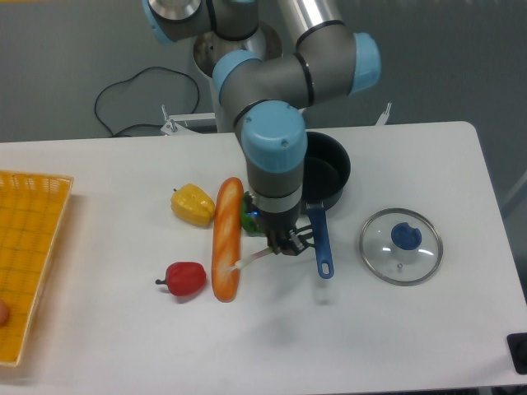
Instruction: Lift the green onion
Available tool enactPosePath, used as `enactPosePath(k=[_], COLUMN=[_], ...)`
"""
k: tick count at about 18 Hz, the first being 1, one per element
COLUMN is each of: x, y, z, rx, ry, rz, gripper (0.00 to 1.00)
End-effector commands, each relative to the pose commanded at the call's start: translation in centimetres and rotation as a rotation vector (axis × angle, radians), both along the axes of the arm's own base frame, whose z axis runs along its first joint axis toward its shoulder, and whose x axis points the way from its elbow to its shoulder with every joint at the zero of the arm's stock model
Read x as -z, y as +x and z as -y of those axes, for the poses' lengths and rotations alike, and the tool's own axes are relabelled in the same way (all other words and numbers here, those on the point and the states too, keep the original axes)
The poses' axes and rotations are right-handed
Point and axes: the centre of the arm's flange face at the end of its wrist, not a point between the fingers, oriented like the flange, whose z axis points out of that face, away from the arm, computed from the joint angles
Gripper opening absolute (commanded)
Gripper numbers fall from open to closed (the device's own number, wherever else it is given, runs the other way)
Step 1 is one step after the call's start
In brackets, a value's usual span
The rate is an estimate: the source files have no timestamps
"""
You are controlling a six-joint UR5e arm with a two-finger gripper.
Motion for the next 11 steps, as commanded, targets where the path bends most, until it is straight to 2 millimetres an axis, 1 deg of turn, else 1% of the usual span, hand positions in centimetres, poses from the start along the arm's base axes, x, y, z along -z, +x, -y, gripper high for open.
enactPosePath(k=[2, 4, 7, 11], x=[-0.5, -0.8, -0.7, -1.5], y=[-0.9, -1.2, -1.1, -0.9], z=[0.4, 0.7, 0.9, 1.3], rx=[-0.034, -0.042, -0.038, -0.041], ry=[0.027, 0.043, 0.037, 0.041], rz=[0.011, 0.018, 0.017, 0.014], gripper=[0.22, 0.22, 0.22, 0.22])
